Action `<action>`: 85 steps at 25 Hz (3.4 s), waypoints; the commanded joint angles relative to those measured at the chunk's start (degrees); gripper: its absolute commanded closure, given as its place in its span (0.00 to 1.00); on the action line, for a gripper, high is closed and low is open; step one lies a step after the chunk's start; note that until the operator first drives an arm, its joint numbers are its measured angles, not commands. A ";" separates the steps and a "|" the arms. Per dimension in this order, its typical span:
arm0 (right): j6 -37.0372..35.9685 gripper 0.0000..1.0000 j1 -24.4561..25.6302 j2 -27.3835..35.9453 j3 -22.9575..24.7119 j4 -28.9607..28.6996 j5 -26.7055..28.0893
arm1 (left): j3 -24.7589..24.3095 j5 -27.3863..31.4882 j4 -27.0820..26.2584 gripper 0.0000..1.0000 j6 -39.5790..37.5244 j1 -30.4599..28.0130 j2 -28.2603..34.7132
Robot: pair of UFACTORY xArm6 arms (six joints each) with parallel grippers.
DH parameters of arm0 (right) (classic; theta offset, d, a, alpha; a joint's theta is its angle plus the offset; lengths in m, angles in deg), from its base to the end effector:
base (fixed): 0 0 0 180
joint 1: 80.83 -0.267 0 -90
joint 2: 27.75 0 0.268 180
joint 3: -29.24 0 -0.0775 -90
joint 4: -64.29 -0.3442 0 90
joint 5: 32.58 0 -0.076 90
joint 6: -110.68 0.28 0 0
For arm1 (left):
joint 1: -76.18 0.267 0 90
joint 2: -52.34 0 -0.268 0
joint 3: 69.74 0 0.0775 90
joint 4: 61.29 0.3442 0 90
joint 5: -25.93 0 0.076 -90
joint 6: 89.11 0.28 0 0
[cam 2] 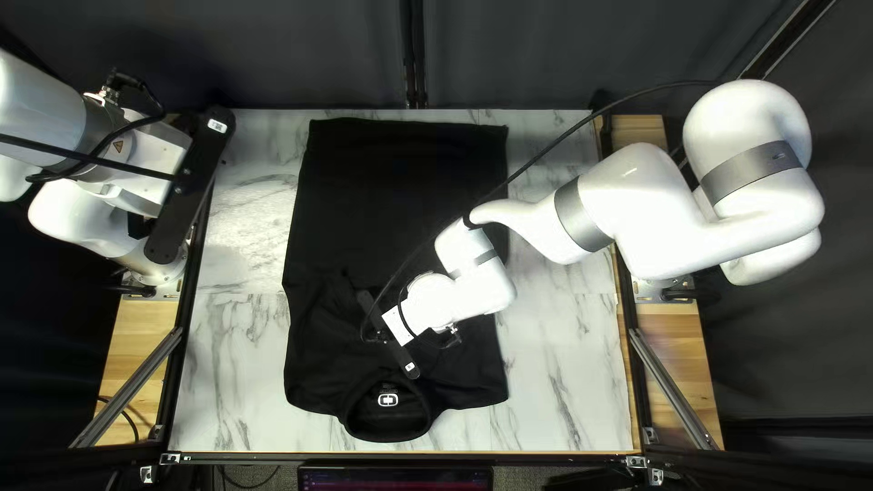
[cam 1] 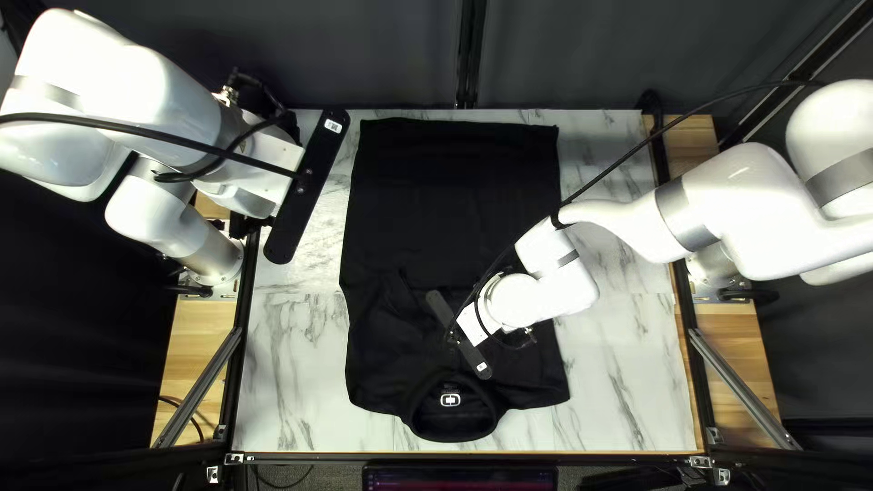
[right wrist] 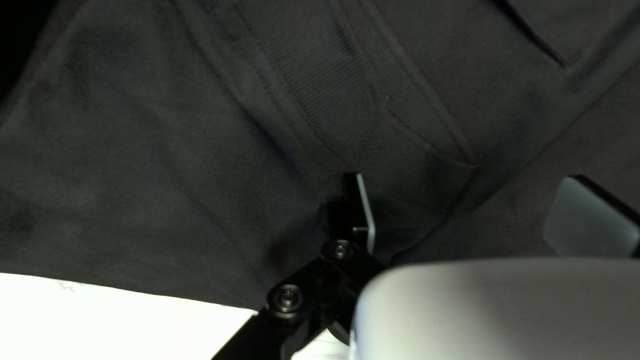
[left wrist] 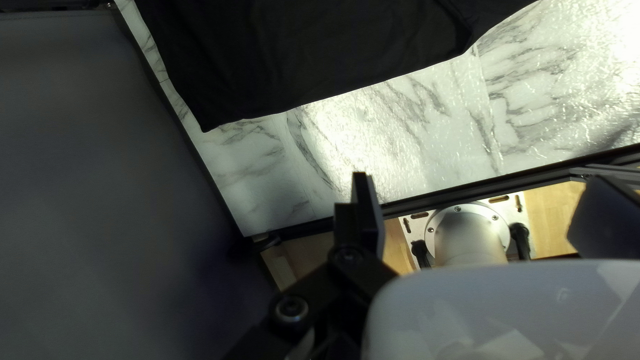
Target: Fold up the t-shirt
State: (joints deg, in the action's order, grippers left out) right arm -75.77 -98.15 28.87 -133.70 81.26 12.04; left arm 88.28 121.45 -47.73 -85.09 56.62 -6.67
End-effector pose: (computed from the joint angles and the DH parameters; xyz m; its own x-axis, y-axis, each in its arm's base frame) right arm 0.4727 0.1038 -0.0069 0.8047 0.5797 -0.1281 0.5937 -0.7859 0.1726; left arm 0.2877 -0.0310 0.3602 0.9250 -0.3771 0.0471 -0.3566 -0.9041 -0.2355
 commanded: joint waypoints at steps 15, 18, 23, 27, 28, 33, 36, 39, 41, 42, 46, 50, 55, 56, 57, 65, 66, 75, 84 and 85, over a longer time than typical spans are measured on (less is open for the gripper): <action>-0.69 1.00 0.31 -0.34 -0.83 -0.29 0.67 | 0.00 0.00 0.00 0.00 0.00 0.00 0.00; -0.57 1.00 0.17 0.78 -0.50 -0.10 1.63 | 0.00 0.00 0.00 0.00 0.00 0.00 0.00; -0.60 1.00 0.51 2.94 0.97 0.17 2.57 | 0.00 0.00 0.00 0.00 0.00 0.00 0.00; -0.99 1.00 0.96 3.73 1.29 0.32 3.08 | 0.00 0.00 0.00 0.00 0.00 0.00 0.00; -1.14 1.00 1.15 4.01 1.42 0.39 3.20 | 0.00 0.00 0.00 0.00 0.00 0.00 0.00; -1.81 1.00 2.05 4.55 2.06 0.63 2.69 | 0.00 0.00 0.00 0.00 0.00 0.00 0.00; -1.84 1.00 2.25 4.58 2.10 0.81 2.40 | 0.00 0.00 0.00 0.00 0.00 0.00 0.00; -1.24 1.00 2.42 5.72 3.78 1.21 1.58 | 0.00 0.00 0.00 0.00 0.00 0.00 0.00; -0.69 1.00 2.55 6.41 5.12 1.43 0.75 | 0.00 0.00 0.00 0.00 0.00 0.00 0.00; -0.56 1.00 2.60 6.49 5.47 1.44 0.47 | 0.00 0.00 0.00 0.00 0.00 0.00 0.00; -0.15 0.00 2.63 6.64 6.36 1.18 -0.39 | 0.00 0.00 0.00 0.00 0.00 0.00 0.00; 0.12 0.00 2.02 7.50 6.05 1.14 0.54 | 0.00 0.00 0.00 0.00 0.00 0.00 0.00; 0.58 0.00 0.06 8.69 4.34 1.89 3.34 | 0.00 0.00 0.00 0.00 0.00 0.00 0.00; 0.56 0.00 -0.36 8.55 3.82 1.97 3.66 | 0.00 0.00 0.00 0.00 0.00 0.00 0.00; 0.51 0.00 -0.53 8.48 3.64 2.03 3.70 | 0.00 0.00 0.00 0.00 0.00 0.00 0.00; -6.78 0.00 -1.60 5.50 3.66 1.28 -2.60 | 0.00 0.00 0.00 0.00 0.00 0.00 0.00; -8.03 0.00 -1.62 5.34 3.78 0.94 -3.09 | 0.00 0.00 0.00 0.00 0.00 0.00 0.00; -15.26 0.00 -1.36 2.17 3.07 -0.66 -6.01 | 0.00 0.00 0.00 0.00 0.00 0.00 0.00; -17.39 0.00 -1.07 -0.15 0.79 0.02 -6.02 | 0.00 0.00 0.00 0.00 0.00 0.00 0.00; -17.33 0.00 -1.30 -0.12 0.70 -0.03 -5.83 | 0.00 0.00 0.00 0.00 0.00 0.00 0.00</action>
State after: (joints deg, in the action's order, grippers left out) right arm -92.99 -99.27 28.86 -132.80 81.26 6.08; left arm 88.28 121.45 -47.73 -85.09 56.62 -6.67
